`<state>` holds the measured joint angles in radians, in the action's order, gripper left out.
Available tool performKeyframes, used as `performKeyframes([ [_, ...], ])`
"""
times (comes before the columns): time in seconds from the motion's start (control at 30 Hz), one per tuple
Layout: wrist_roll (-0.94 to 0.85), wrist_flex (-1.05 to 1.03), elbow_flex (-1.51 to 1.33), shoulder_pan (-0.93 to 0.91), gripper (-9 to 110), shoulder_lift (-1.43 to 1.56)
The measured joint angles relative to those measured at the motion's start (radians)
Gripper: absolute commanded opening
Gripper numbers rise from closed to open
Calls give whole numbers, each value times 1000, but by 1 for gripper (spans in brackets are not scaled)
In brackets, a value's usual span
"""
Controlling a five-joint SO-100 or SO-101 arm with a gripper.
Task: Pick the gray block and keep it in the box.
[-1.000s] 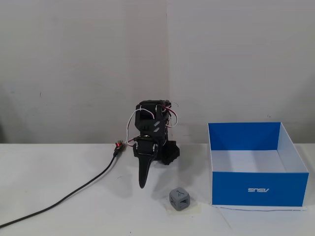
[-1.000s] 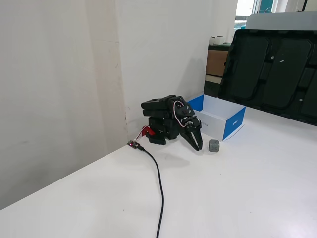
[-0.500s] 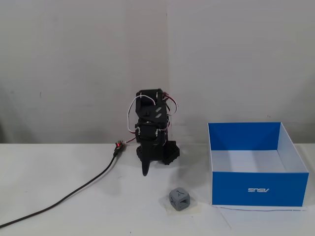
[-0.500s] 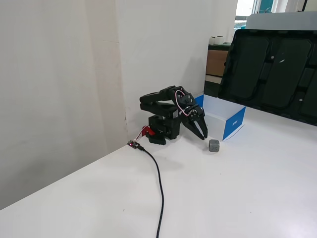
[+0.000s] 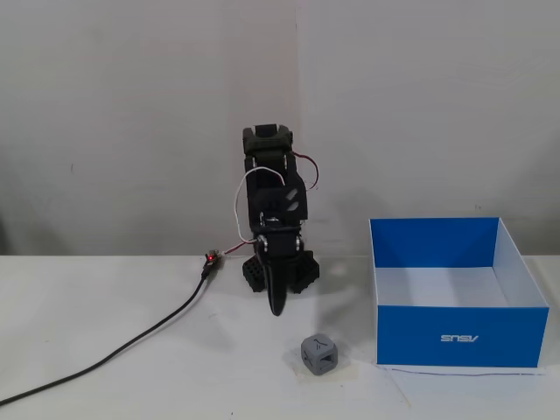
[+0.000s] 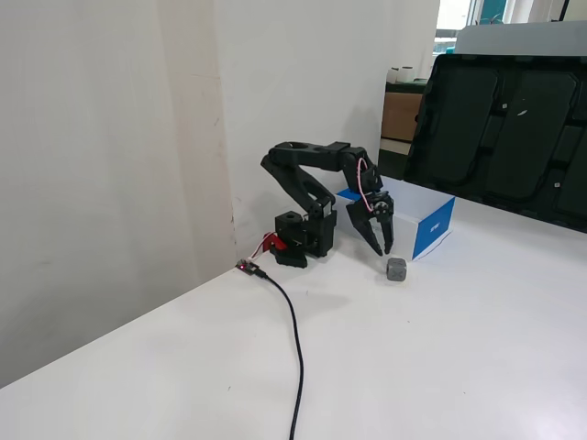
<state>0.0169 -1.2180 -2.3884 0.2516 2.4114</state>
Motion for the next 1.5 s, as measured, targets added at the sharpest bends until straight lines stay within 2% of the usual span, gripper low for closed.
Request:
performKeyframes([
  [0.3,-8,0,48,89,0,-112],
  [0.6,-49,-66,183,137,18,-422],
  [0.73,-57,-66,204,135,22,-462],
  [1.17,-179,-103,233,189,28,-523],
  [1.5,-202,-74,272,189,29,-669],
])
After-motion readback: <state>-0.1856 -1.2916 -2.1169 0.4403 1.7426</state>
